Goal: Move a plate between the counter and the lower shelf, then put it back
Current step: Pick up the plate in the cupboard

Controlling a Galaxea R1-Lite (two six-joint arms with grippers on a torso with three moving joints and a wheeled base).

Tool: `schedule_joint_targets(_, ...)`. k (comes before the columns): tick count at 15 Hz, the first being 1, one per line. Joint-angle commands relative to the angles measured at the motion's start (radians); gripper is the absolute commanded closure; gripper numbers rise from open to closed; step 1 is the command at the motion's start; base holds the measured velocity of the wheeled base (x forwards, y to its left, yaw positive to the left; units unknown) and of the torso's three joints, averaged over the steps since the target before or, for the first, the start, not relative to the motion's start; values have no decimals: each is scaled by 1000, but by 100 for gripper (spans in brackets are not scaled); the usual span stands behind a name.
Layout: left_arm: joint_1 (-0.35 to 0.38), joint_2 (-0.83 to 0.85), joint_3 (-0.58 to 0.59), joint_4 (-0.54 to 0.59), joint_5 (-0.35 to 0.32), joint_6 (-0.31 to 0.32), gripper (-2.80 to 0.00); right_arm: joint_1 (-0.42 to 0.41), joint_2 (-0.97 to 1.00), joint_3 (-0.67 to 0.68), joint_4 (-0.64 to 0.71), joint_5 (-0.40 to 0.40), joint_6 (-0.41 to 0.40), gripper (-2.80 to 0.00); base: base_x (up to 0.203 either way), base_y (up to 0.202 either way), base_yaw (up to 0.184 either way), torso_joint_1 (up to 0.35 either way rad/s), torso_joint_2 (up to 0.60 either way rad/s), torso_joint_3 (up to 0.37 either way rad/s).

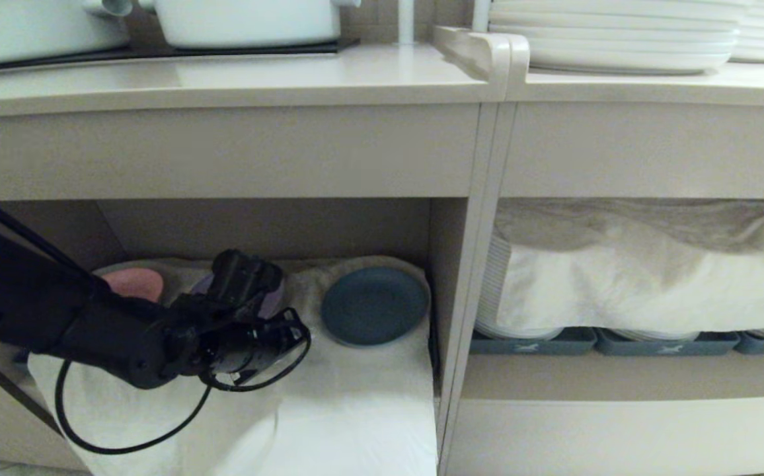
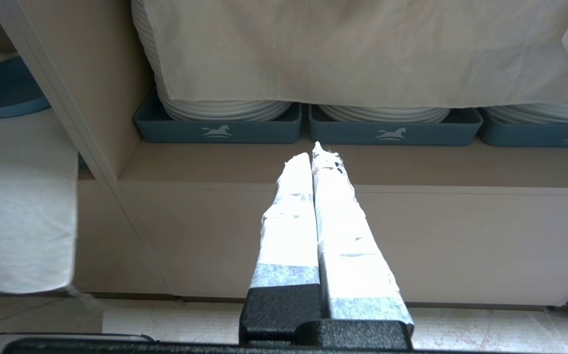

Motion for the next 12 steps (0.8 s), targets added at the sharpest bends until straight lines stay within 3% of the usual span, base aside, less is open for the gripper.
schedule_joint_targets(1, 0, -36, 32, -2, 1, -5, 0, 0, 0, 0, -1, 0, 0, 0, 0, 0, 0, 0, 0, 0)
schedule_joint_targets(9, -6, -209, 224, -1, 25, -2, 0, 0, 0, 0, 0, 0, 0, 0, 0, 0, 0, 0, 0, 0)
schedule_joint_targets(12, -26, -313, 294, 1, 51, 34, 0, 0, 0, 0, 0, 0, 0, 0, 0, 0, 0, 0, 0, 0)
